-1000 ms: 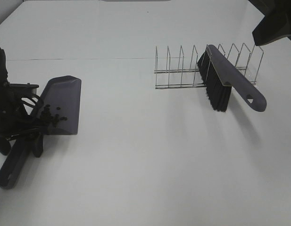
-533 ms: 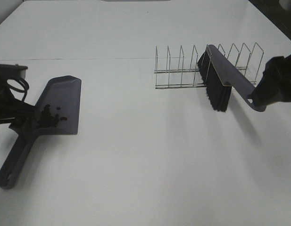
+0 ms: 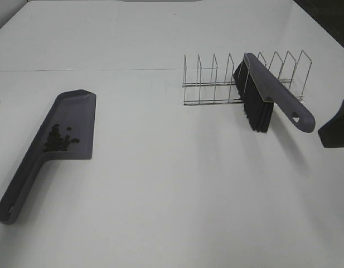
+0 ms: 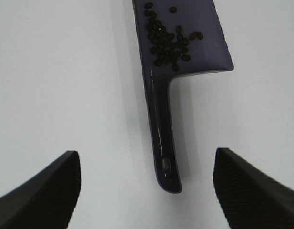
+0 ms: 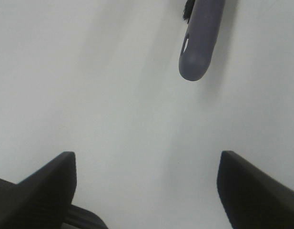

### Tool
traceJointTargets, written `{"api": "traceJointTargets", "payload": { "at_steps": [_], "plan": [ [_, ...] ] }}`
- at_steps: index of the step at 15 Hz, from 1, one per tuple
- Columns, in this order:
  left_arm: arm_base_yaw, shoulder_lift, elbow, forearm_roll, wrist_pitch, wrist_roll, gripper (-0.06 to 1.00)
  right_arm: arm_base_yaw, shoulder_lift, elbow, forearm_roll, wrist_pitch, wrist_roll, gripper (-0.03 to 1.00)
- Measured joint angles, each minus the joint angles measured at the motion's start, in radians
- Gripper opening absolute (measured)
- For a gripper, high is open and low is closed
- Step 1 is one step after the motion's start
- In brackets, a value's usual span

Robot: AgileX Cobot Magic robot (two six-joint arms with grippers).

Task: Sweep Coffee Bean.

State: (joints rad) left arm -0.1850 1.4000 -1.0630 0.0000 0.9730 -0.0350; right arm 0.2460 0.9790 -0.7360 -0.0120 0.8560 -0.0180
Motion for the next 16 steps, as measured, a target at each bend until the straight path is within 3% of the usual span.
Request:
{"api": "traceJointTargets", "payload": {
  "at_steps": [4, 6, 11, 16],
  "plan": [
    [0.000, -0.316, 0.198, 0.072, 0.029, 0.006, 0.71, 0.000, -0.262, 0.156, -0.015, 0.007, 0.000, 0.76],
    [0.000, -0.437, 0.282, 0.087, 0.094, 0.006, 0.71, 0.000, -0.369, 0.212, -0.019, 0.042, 0.000, 0.76],
    [0.000, -0.689, 0.376, 0.104, 0.224, 0.006, 0.71, 0.000, -0.530, 0.262, -0.021, 0.116, 0.000, 0.76],
    [0.000, -0.966, 0.481, 0.128, 0.252, 0.009, 0.71, 0.000, -0.566, 0.262, 0.004, 0.282, 0.000, 0.76]
  ]
}}
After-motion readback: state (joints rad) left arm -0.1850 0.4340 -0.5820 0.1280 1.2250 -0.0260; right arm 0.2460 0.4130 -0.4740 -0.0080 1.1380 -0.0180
